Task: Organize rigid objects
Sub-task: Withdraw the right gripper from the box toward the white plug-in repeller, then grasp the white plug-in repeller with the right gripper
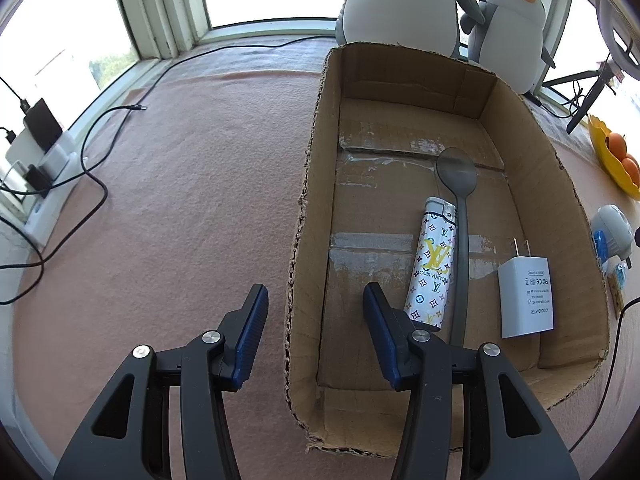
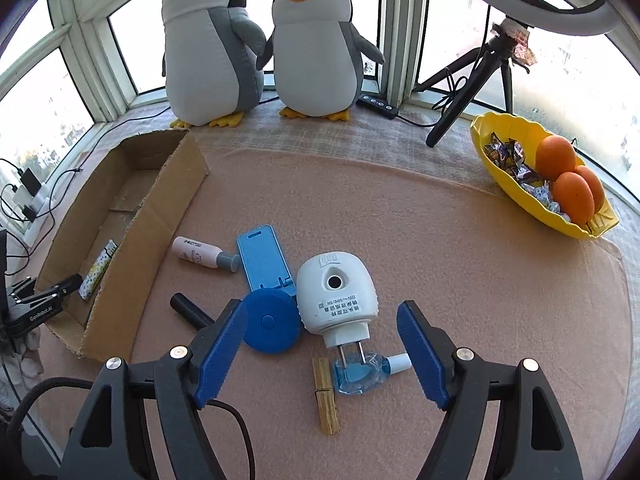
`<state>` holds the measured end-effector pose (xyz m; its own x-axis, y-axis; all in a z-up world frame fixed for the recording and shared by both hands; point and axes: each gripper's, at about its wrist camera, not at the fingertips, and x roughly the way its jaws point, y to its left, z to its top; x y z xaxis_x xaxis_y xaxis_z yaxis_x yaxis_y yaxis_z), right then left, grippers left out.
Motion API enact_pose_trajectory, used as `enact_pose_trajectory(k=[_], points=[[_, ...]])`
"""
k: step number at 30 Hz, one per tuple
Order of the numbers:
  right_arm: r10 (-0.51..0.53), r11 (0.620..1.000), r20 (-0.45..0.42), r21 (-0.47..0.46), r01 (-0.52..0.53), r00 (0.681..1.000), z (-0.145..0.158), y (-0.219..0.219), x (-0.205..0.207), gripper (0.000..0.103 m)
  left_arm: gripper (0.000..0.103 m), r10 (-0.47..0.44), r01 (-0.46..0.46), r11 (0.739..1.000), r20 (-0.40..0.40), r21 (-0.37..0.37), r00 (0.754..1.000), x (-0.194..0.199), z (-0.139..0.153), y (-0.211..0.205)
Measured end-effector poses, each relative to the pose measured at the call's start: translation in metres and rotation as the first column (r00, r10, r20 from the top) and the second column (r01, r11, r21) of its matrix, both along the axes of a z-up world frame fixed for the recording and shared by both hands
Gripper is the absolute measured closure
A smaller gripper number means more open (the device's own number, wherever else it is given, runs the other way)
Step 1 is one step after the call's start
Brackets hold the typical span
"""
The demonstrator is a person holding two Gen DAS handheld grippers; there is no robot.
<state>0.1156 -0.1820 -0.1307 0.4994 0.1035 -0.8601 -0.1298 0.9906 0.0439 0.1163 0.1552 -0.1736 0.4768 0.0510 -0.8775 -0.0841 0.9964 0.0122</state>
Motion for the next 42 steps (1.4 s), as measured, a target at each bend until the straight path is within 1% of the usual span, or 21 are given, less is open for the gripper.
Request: enact_pose_trajectory(k=[6,10,16,22,25,27,33,42], points=[[-0.007,1.0,-0.03,-0.029,0.006,1.0,-0.014,-0.003,0.012,0.029,0.052,0.002,-0.002,1.0,0.001,-0.003,1.0,-0.001,0.0,0.001],[0.001,0.999,-0.046,-0.04,-0.003,0.999,-0.019,-0.004,0.015,0.029,0.052,0.002,-0.002,1.0,0.0,-0.004,1.0,-0.001,0.0,0.002],[-0.002,0.997,-0.071,-0.08,-0.004,0.997,-0.026,-0.002,0.021,0.03,0.052,0.003,-0.003,1.0,0.001,-0.006,1.0,-0.001,0.0,0.002],[-0.006,0.998,-0.087,-0.064,0.0,0.996,-0.031,-0.006,0.028,0.03,0.052,0.003,-0.003,1.0,0.0,-0.006,1.0,-0.001,0.0,0.002],[0.001,0.998,-0.092,-0.07,-0.008,0.996,-0.033,-0.004,0.033,0.03,0.052,0.003,-0.003,1.0,0.001,-0.006,1.0,-0.001,0.0,0.002],[0.007,0.997,-0.101,-0.077,-0.015,0.995,-0.036,-0.002,0.035,0.032,0.052,0.005,-0.005,1.0,0.001,-0.008,1.0,-0.001,0.0,0.002],[0.009,0.997,-0.127,-0.079,-0.019,0.992,-0.043,-0.001,0.042,0.052,0.052,0.005,-0.005,1.0,0.001,-0.013,1.0,0.0,0.0,0.003],[-0.006,0.999,-0.11,-0.05,0.001,0.994,-0.041,-0.007,0.038,0.052,0.052,0.005,-0.005,1.0,0.001,-0.012,1.0,0.0,0.0,0.004]])
